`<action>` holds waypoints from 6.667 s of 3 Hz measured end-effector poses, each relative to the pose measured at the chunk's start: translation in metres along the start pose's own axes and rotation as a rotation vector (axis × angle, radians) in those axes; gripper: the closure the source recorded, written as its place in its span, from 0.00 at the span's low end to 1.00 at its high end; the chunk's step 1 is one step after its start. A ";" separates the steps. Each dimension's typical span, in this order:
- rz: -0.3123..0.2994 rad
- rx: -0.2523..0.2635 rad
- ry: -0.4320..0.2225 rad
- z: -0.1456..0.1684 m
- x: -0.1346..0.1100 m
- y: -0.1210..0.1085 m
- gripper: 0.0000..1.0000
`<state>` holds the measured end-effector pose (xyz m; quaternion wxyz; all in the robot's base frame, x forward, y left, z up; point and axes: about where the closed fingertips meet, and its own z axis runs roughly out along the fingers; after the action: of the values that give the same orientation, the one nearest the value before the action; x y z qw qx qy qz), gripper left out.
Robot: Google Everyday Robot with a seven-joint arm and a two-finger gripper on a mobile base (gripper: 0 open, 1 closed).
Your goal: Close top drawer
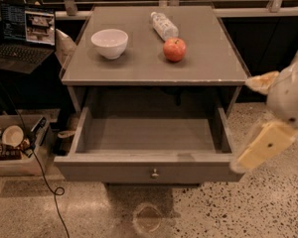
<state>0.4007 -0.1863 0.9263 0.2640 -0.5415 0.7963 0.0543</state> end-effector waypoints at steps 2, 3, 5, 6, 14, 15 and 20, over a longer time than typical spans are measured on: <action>0.130 -0.164 -0.265 0.118 -0.023 0.036 0.00; 0.188 -0.268 -0.302 0.175 -0.034 0.052 0.04; 0.187 -0.262 -0.293 0.177 -0.035 0.056 0.00; 0.249 -0.258 -0.280 0.190 -0.025 0.067 0.00; 0.646 -0.194 -0.277 0.313 0.061 0.094 1.00; 0.656 -0.149 -0.296 0.357 0.066 0.066 1.00; 0.562 0.056 -0.297 0.368 0.043 -0.055 1.00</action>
Offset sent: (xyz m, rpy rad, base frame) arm 0.0408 0.1317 -0.1572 0.5113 0.1590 0.0201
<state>0.5708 -0.1080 0.6022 0.3666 -0.2788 0.8688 0.1816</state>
